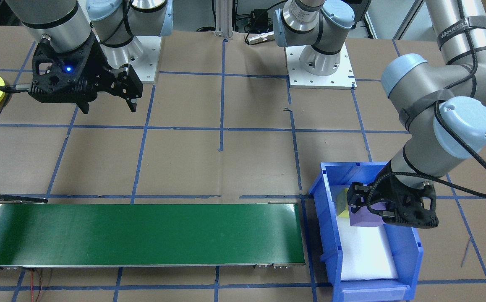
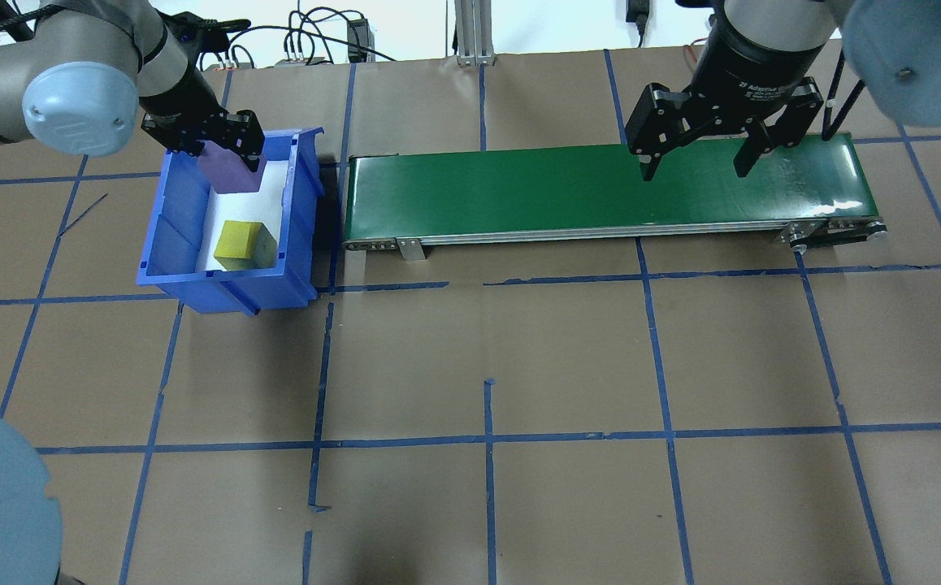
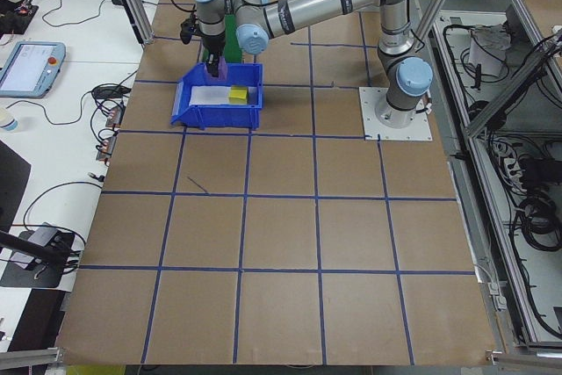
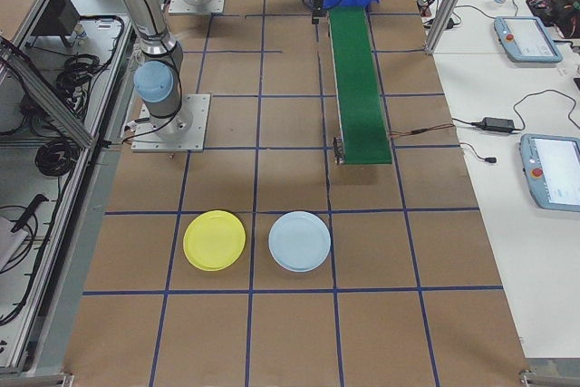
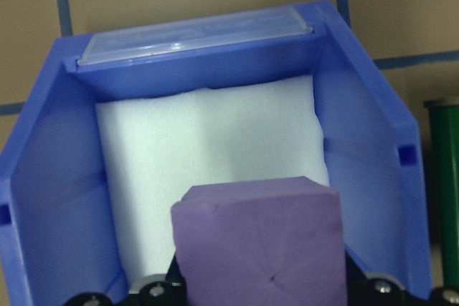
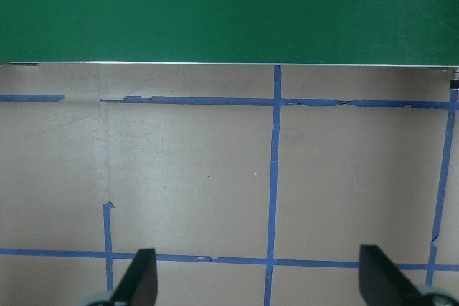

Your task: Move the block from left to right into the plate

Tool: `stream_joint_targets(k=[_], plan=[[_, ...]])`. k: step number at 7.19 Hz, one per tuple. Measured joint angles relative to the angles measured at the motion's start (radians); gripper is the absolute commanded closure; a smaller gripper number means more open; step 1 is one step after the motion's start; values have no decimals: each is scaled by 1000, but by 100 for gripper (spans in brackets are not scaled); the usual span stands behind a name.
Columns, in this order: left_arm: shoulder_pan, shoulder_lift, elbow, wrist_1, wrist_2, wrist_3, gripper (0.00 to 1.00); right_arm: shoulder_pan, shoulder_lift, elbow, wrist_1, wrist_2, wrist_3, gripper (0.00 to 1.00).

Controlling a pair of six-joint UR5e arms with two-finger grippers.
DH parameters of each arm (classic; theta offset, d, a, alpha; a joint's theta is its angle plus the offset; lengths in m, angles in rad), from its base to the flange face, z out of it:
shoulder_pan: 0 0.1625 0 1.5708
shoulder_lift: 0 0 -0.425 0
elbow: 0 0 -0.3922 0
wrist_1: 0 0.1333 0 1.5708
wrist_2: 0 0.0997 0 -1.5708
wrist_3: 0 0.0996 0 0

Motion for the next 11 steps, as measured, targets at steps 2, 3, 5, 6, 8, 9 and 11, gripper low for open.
stream_joint_targets(k=[2, 3, 5, 6, 8, 9, 11], plan=[[-100, -1, 0, 50, 2, -97, 65, 0, 0, 0, -1, 1, 0, 0], [-151, -16, -1, 93, 3, -148, 65, -1, 0, 0, -1, 1, 0, 0], [-248, -90, -6, 184, 13, -219, 67, -1, 0, 0, -1, 1, -1, 0], [-276, -117, -15, 206, 20, -231, 55, -1, 0, 0, 0, 1, 0, 0], [-294, -133, -25, 222, 29, -238, 0, -1, 0, 0, 0, 2, 0, 0], [-295, -132, -25, 224, 30, -247, 0, -2, 0, 0, -1, 2, 0, 0], [-297, -125, -24, 226, 30, -296, 0, -11, -1, 1, 2, -5, -2, 0]])
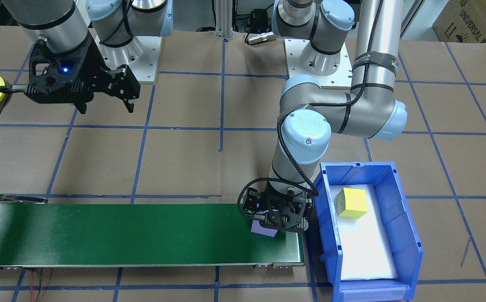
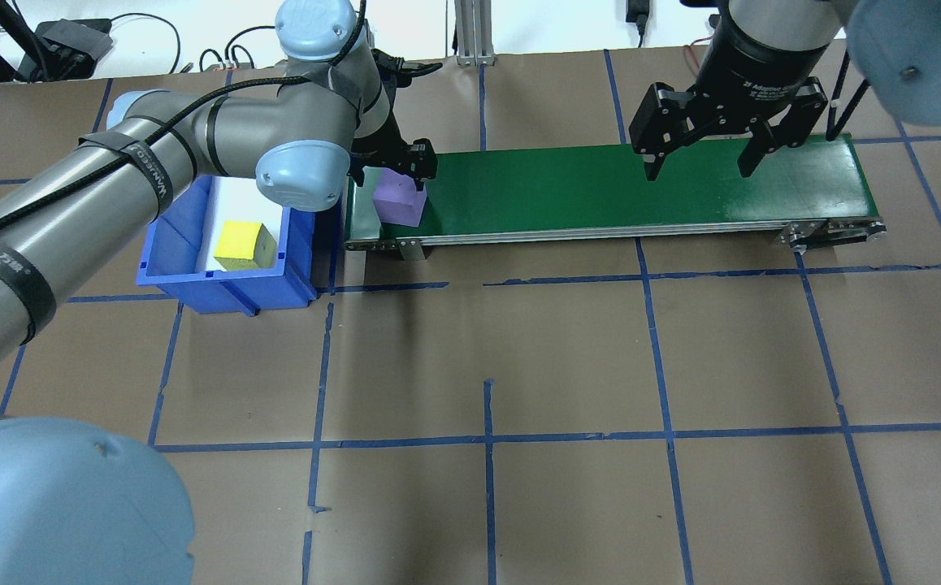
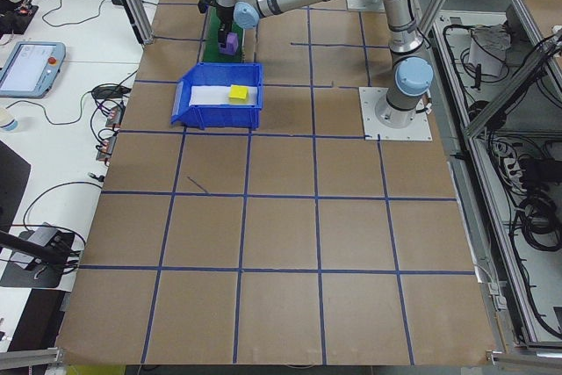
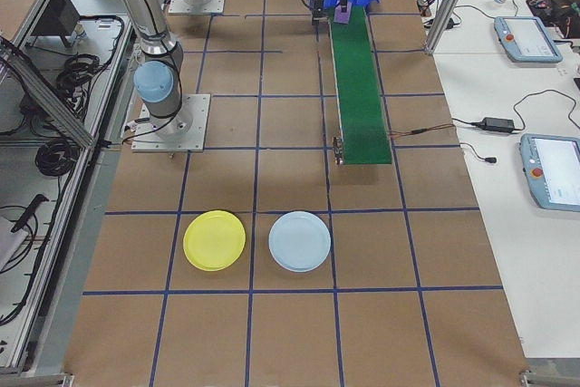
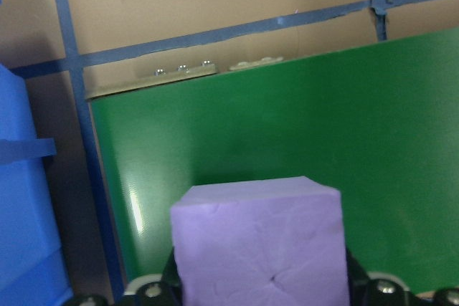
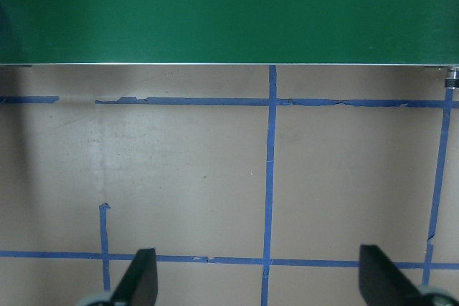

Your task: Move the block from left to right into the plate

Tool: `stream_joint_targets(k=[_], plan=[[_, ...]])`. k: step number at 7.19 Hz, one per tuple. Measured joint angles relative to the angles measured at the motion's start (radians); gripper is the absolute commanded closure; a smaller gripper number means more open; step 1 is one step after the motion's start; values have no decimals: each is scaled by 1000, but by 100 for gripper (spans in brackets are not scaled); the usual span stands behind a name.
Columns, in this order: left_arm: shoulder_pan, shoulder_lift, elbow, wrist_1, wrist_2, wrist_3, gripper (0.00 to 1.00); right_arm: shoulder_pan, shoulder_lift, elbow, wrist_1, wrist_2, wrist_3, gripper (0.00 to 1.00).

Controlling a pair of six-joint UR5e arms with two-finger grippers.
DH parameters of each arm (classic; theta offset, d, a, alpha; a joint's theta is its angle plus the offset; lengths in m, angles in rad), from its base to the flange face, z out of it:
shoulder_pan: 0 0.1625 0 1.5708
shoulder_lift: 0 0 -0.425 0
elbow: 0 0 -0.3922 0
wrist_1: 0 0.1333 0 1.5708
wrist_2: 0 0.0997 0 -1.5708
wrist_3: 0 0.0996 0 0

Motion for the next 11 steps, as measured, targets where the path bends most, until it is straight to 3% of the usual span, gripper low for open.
stream_joint_targets(k=[4, 7, 9, 11], plan=[[9, 96, -4, -41, -8, -25, 0, -8, -1, -1, 1, -2, -2, 0], [179, 143, -28, -102, -12, 63, 0, -9, -1, -1, 0, -2, -3, 0], [318, 197, -121, -165, -10, 249, 0, -21, 0, -4, -3, -3, -4, 0], [370, 218, -190, -177, -4, 321, 0, -110, 1, -12, -8, 17, -51, 0]])
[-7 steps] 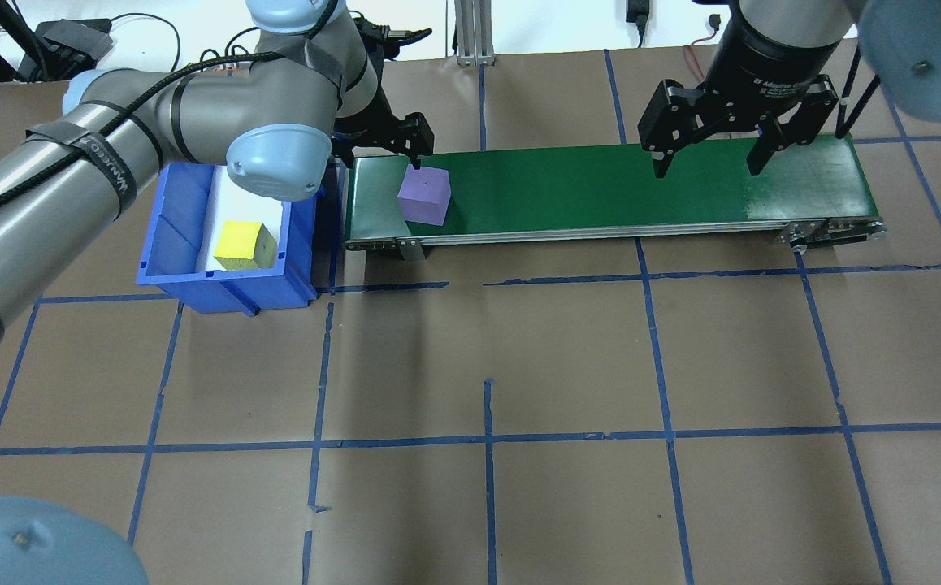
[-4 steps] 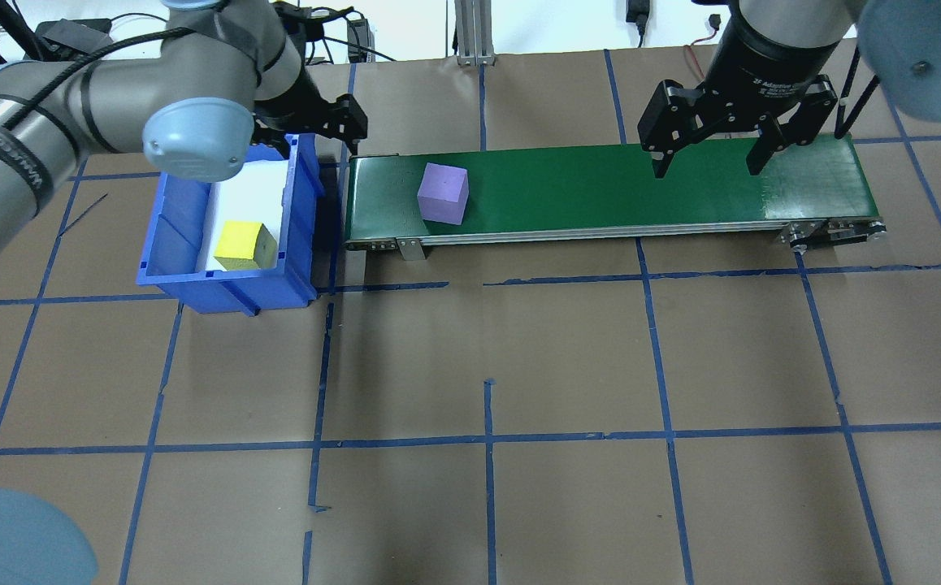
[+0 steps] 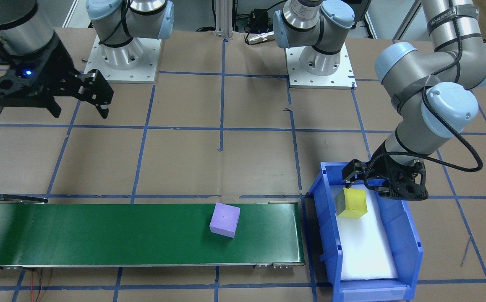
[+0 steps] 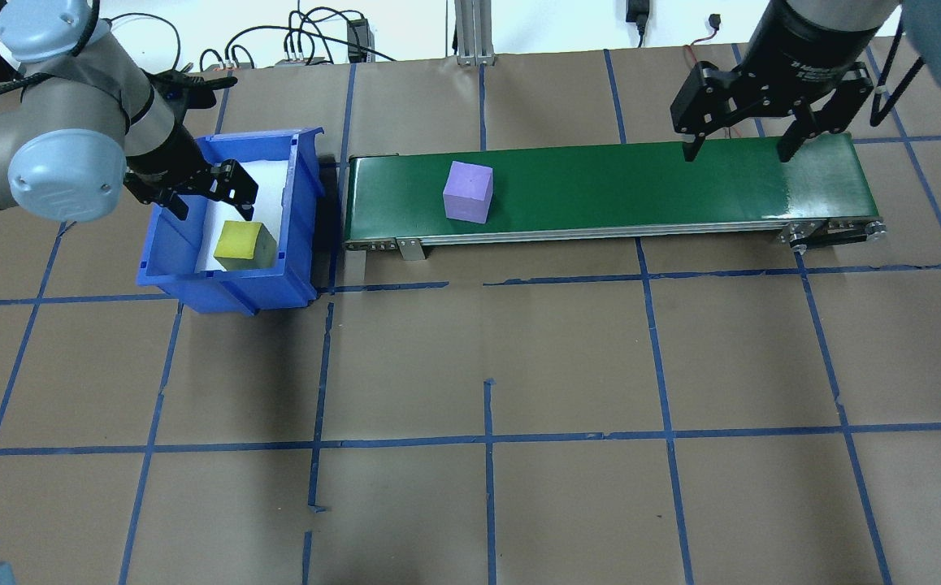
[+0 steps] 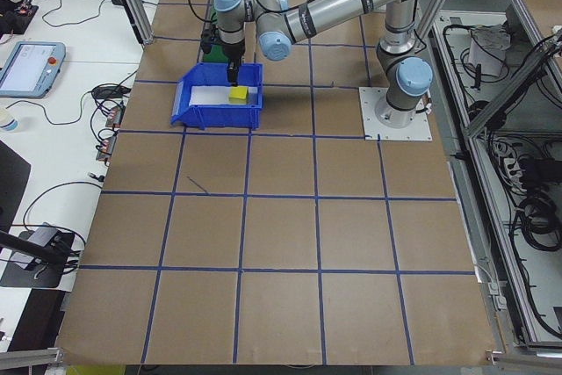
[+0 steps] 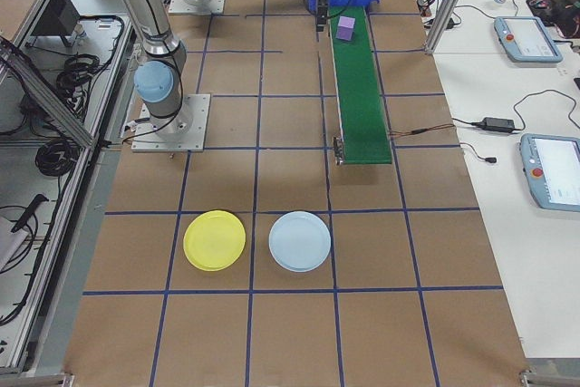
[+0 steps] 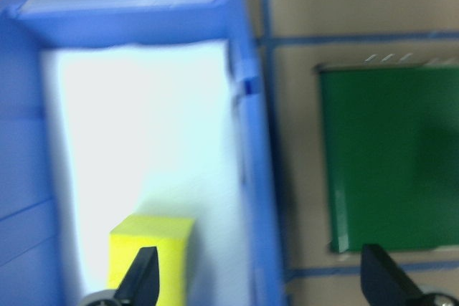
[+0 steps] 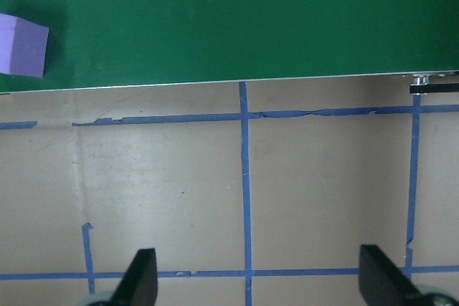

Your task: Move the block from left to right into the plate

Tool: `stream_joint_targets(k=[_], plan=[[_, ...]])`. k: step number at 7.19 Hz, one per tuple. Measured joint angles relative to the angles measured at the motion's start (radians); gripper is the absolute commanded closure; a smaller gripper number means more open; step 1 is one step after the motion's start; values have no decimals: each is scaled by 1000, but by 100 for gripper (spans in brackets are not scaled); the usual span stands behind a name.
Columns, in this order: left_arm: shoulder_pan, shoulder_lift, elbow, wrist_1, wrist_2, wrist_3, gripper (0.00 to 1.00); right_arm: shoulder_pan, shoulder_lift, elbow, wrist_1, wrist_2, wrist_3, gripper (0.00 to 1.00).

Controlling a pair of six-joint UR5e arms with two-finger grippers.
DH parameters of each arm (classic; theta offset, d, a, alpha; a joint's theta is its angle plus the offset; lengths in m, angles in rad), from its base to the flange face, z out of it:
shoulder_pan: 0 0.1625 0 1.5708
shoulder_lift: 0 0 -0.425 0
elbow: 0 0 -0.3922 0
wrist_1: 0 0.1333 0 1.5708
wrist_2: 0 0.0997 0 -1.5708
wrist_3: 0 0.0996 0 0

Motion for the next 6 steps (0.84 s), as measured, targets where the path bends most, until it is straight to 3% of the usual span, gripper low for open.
stream_joint_targets(k=[3, 6], plan=[[8, -55, -15, 11, 0, 8, 0, -140, 2, -27, -2, 58, -146, 0], [8, -166, -16, 93, 2, 9, 2, -310, 35, -44, -21, 43, -286, 0]])
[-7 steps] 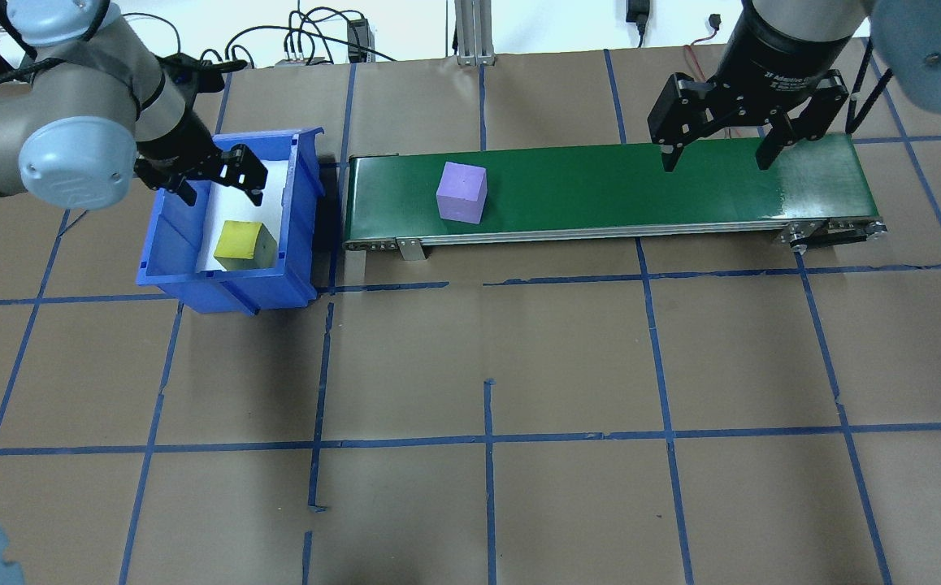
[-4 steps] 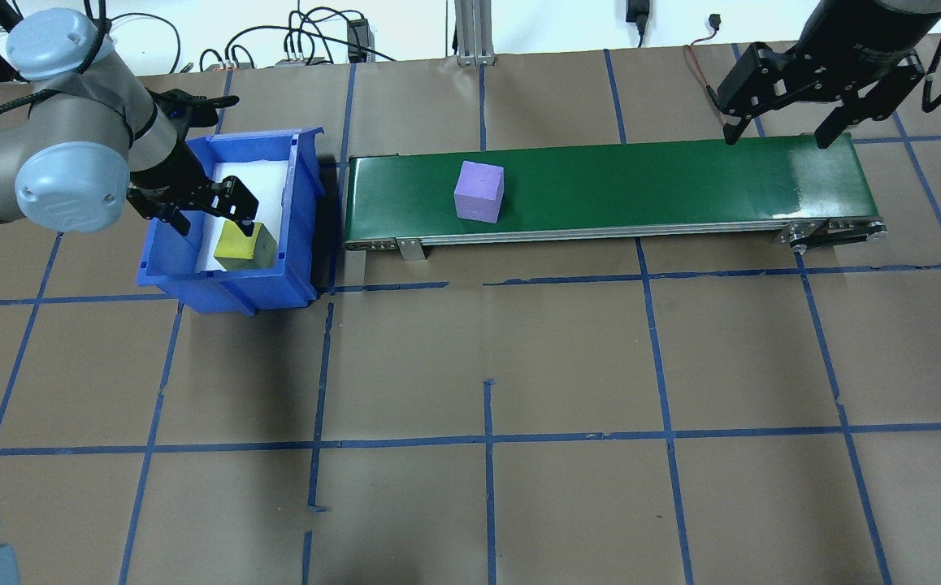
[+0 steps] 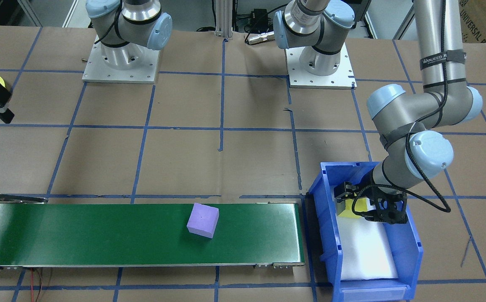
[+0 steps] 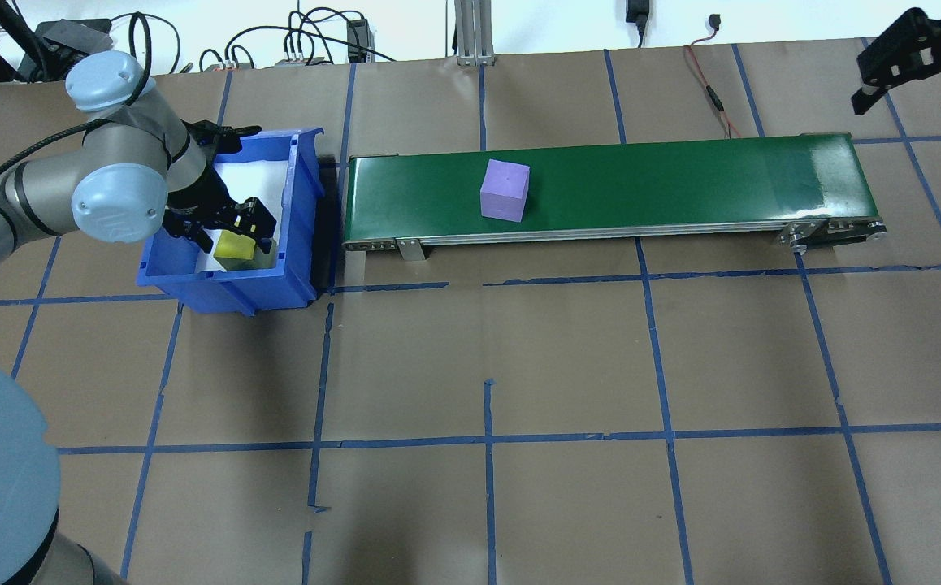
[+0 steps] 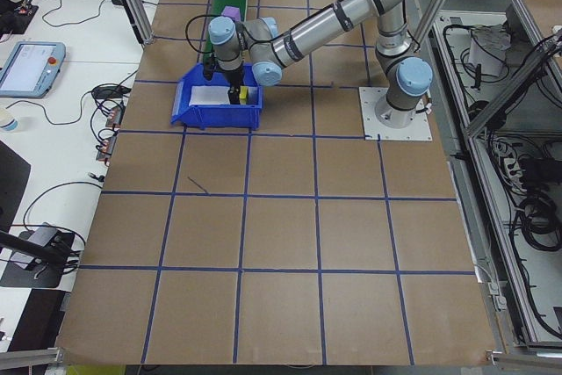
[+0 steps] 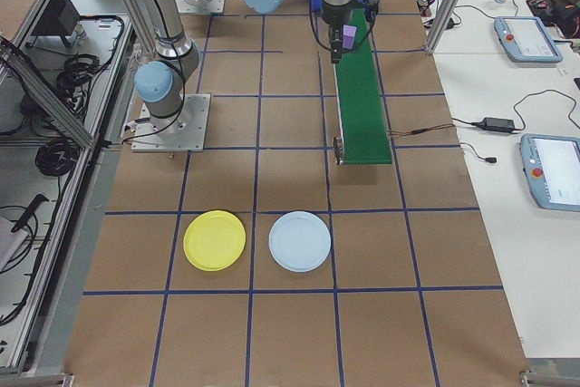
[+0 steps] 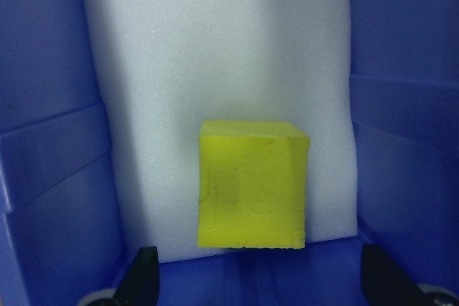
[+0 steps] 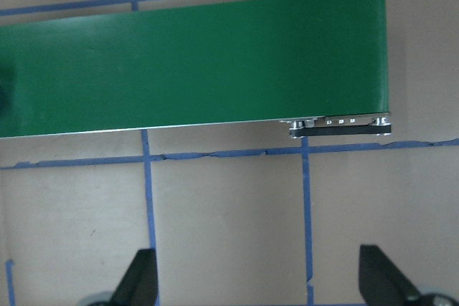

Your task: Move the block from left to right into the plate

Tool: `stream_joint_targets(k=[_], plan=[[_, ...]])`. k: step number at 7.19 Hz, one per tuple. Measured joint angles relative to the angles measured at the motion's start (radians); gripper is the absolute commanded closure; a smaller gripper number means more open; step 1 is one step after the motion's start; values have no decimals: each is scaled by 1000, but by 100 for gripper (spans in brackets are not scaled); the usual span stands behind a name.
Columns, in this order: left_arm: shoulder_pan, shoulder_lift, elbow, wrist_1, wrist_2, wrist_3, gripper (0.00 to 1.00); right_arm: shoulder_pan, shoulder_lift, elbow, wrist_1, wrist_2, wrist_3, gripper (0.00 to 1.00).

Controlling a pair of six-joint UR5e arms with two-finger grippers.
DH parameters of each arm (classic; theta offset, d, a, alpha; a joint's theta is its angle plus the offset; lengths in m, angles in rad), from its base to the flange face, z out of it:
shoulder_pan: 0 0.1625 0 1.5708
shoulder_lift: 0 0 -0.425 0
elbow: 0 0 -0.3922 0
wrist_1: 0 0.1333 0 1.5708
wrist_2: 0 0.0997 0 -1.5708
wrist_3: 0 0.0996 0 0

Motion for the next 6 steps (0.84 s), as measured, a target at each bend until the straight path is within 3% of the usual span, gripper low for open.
stream_joint_targets(k=[1, 2, 4, 6], plan=[[0, -20, -1, 10, 0, 1, 21, -21, 65, -14, -23, -23, -14, 0], [0, -31, -1, 14, 0, 2, 49, -29, 133, -30, -53, -37, -18, 0], [0, -25, 6, 8, -3, 4, 54, -32, 272, -46, -142, -13, -14, 0], [0, 23, 61, -65, -2, 3, 54, -33, 340, -45, -185, 108, -13, 0]])
